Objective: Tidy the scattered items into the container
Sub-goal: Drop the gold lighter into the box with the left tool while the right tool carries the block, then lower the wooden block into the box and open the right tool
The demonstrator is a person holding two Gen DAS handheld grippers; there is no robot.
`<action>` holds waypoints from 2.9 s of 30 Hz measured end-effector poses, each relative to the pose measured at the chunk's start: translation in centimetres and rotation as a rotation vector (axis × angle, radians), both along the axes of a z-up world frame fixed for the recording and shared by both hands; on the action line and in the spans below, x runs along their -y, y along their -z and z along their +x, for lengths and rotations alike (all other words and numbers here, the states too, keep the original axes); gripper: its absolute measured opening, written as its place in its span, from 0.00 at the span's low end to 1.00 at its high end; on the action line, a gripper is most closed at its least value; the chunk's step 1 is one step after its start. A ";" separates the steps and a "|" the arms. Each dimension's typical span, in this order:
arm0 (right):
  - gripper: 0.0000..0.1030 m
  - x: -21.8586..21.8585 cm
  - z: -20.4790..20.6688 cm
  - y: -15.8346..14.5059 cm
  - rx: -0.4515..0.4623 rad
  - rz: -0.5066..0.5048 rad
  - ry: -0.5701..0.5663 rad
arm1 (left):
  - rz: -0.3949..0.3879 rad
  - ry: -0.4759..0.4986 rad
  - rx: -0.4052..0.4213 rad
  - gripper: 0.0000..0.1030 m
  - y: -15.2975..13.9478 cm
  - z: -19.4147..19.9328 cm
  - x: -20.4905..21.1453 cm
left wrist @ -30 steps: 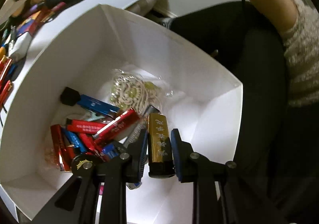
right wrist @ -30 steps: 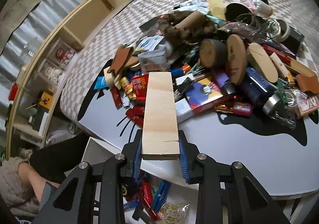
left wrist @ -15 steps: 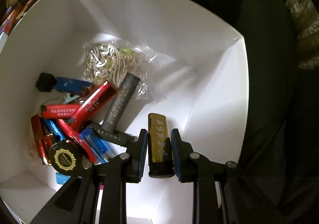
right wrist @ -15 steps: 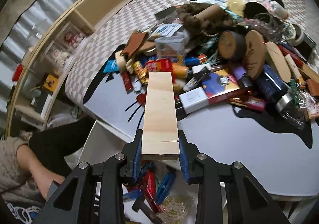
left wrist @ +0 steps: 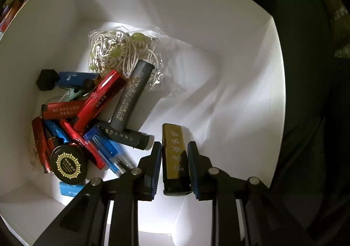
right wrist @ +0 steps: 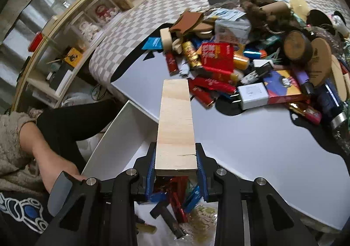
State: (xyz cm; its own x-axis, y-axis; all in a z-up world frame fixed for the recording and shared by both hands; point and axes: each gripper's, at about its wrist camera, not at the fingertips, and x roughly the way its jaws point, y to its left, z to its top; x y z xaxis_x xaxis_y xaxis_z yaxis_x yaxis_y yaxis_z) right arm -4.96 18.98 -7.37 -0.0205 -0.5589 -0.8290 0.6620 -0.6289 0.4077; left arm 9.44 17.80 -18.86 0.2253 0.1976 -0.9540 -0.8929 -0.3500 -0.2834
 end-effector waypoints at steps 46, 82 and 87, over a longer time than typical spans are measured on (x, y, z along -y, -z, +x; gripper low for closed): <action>0.32 -1.2 2.7 6.7 0.233 0.109 -0.157 | 0.071 -0.091 -0.134 0.54 -6.1 -8.3 1.5; 0.96 -1.2 3.8 7.7 0.126 0.243 -0.235 | 0.059 -0.198 -0.240 0.68 -6.9 -3.6 3.8; 1.00 -0.3 4.8 8.1 0.094 0.272 -0.284 | 0.066 -0.212 -0.249 0.73 -6.9 -3.6 4.1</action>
State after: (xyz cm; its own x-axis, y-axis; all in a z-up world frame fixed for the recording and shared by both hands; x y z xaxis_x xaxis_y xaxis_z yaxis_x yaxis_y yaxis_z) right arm -0.14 19.24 -15.47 0.1860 -0.2914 -0.9383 0.7931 -0.5192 0.3185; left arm 5.86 13.71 -11.99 -0.0663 0.2786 -0.9581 -0.8468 -0.5237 -0.0937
